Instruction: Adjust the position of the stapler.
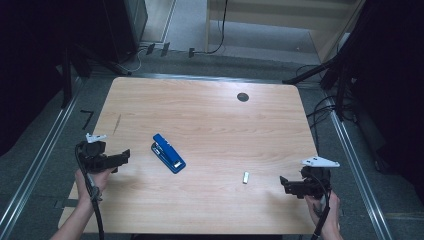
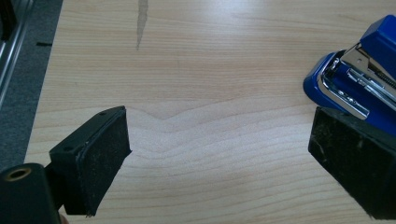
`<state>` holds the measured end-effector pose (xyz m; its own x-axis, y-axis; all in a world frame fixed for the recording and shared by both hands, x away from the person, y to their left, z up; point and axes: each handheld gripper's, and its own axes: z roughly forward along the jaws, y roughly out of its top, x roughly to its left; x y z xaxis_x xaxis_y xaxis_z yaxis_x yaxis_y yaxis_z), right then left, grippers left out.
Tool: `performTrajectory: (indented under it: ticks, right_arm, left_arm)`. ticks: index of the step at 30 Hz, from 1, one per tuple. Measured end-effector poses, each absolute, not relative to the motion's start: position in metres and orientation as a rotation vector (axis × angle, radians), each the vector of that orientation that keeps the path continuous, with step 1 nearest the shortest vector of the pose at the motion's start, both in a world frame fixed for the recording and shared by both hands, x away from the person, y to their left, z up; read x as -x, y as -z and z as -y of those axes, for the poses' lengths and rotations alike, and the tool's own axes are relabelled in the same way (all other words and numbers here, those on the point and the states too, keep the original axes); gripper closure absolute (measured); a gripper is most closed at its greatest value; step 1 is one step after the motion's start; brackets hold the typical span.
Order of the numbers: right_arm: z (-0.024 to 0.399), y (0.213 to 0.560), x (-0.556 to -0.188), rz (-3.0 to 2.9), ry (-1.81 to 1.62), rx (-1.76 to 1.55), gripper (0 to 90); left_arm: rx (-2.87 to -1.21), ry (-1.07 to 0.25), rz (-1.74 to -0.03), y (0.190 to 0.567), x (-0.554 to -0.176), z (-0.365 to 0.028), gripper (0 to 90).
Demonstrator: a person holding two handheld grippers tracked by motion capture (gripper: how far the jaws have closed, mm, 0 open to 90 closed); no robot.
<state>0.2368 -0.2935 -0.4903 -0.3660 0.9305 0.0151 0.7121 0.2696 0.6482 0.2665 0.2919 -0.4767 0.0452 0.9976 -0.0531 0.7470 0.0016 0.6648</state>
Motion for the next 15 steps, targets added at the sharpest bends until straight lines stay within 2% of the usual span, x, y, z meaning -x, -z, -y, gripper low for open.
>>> performTrajectory:
  ticks: [8, 10, 12, 14, 15]
  right_arm:
    - [0.2896, 0.4909, -0.2364, -2.211, -0.801, -1.464, 0.3]
    - [0.2884, 0.4914, -0.2364, -2.222, -0.799, -1.454, 0.3]
    - [0.2876, 0.4917, -0.2363, -2.225, -0.794, -1.448, 0.3]
    - [0.2857, 0.4922, -0.2364, -2.239, -0.788, -1.438, 0.5]
    - [0.2855, 0.4924, -0.2367, -2.247, -0.793, -1.431, 0.6]
  left_arm:
    - [-1.833, -0.616, -1.736, 0.4785, -0.2688, -0.2868, 8.5]
    - [-1.835, -0.617, -1.729, 0.4783, -0.2690, -0.2867, 15.3]
    - [-1.842, -0.615, -1.716, 0.4786, -0.2702, -0.2850, 17.3]
    - [-1.852, -0.601, -1.679, 0.4797, -0.2713, -0.2821, 35.3]
    - [-1.852, -0.601, -1.679, 0.4797, -0.2713, -0.2821, 34.5]
